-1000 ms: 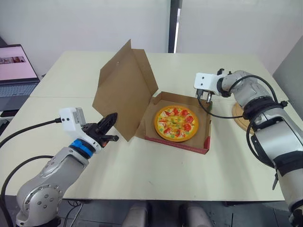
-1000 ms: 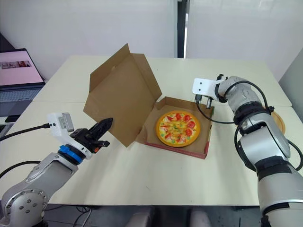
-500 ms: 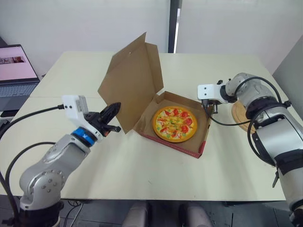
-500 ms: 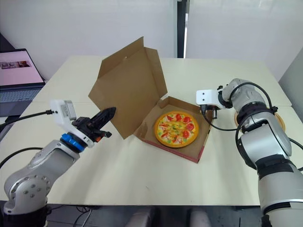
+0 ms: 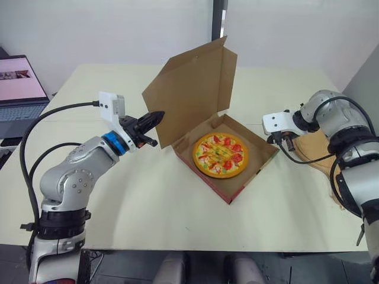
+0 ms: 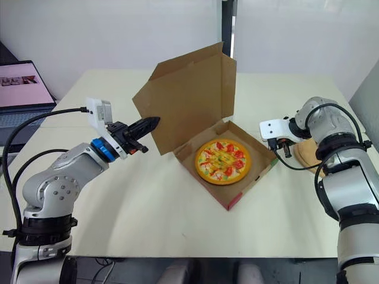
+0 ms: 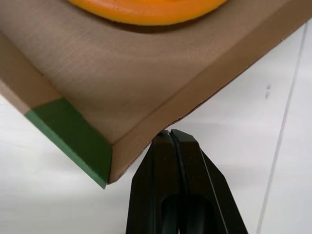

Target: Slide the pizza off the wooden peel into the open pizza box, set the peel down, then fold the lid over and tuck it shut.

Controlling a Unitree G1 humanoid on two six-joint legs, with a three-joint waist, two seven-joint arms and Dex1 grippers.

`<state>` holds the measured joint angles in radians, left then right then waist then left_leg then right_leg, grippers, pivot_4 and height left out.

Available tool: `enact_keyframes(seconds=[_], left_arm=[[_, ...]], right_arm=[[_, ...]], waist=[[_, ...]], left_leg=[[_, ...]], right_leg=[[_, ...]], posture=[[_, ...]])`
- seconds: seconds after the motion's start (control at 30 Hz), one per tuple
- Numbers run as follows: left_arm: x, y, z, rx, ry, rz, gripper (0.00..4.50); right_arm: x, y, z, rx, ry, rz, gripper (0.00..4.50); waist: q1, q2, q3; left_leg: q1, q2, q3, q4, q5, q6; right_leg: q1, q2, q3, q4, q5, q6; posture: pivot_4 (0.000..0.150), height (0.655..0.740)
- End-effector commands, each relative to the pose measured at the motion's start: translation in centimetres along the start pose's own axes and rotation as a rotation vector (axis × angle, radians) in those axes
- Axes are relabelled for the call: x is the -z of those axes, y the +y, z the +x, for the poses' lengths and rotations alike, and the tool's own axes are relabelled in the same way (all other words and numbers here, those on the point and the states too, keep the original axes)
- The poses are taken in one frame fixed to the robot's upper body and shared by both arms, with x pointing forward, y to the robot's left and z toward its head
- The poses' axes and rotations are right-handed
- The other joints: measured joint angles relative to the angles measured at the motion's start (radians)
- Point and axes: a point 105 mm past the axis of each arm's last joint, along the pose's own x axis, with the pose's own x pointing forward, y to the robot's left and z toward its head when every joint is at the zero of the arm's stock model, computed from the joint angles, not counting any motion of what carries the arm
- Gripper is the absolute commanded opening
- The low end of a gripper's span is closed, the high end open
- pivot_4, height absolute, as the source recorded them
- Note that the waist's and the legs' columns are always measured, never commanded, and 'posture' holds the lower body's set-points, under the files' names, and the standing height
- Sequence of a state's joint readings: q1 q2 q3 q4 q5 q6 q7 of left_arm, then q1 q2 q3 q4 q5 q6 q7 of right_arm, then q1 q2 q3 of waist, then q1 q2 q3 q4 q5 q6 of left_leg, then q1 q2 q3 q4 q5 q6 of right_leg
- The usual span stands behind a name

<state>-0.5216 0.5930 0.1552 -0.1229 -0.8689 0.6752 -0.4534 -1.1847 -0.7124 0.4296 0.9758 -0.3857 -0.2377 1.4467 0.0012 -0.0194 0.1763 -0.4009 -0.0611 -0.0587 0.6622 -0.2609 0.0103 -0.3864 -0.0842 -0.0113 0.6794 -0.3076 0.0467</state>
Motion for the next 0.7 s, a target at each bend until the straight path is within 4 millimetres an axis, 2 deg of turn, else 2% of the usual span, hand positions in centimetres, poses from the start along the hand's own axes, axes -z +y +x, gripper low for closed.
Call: enact_keyframes(seconds=[0.03,0.17,0.3,0.53,0.6,0.7], left_arm=[[-0.7,-0.2,1.6,0.073,-0.017,0.028,0.0],[-1.0,0.3,3.2,0.109,-0.012,0.045,0.0],[-1.1,-0.1,4.2,0.156,-0.009,0.051,0.0],[-0.8,-0.5,5.7,0.205,-0.003,0.063,0.0],[-0.9,-0.5,6.1,0.211,-0.007,0.066,0.0],[-1.1,-0.6,6.4,0.219,-0.012,0.073,0.0]], right_arm=[[0.1,1.4,-1.8,-0.019,-0.057,0.03,0.02],[-0.8,3.0,-2.9,0.007,-0.091,0.009,0.02],[-1.7,4.3,-3.1,0.031,-0.112,0.026,0.02],[-0.7,6.3,-2.7,0.053,-0.13,0.154,0.02],[-1.4,6.1,-3.2,0.108,-0.198,0.155,0.02],[-2.1,4.3,-6.0,0.289,-0.335,0.211,0.02]], waist=[[0.006,0.0,0.0],[0.004,-0.001,0.0],[-0.004,-0.001,0.0],[0.002,-0.001,0.001],[0.005,-0.002,0.001],[0.005,-0.002,0.001]], left_leg=[[0.0,0.0,-0.001,0.001,0.0,0.0],[-0.001,-0.001,0.0,0.0,0.0,0.0],[-0.001,0.0,0.0,0.0,0.0,0.0],[-0.001,-0.001,0.0,0.002,0.0,0.0],[-0.001,-0.001,0.0,0.002,0.0,0.0],[-0.001,-0.001,0.0,0.002,0.0,0.0]], right_leg=[[0.0,0.0,-0.001,0.0,0.0,0.0],[-0.001,-0.001,-0.001,0.0,0.0,0.0],[-0.002,0.0,-0.001,0.0,0.0,0.0],[-0.001,-0.001,-0.001,0.0,0.0,0.0],[-0.001,-0.001,-0.001,0.0,0.0,0.0],[-0.001,-0.001,-0.001,0.0,0.0,0.0]], posture=[[0.15,0.7281],[0.15,0.7281],[0.15,0.7281],[0.15,0.7281],[0.15,0.7281],[0.15,0.7281]])
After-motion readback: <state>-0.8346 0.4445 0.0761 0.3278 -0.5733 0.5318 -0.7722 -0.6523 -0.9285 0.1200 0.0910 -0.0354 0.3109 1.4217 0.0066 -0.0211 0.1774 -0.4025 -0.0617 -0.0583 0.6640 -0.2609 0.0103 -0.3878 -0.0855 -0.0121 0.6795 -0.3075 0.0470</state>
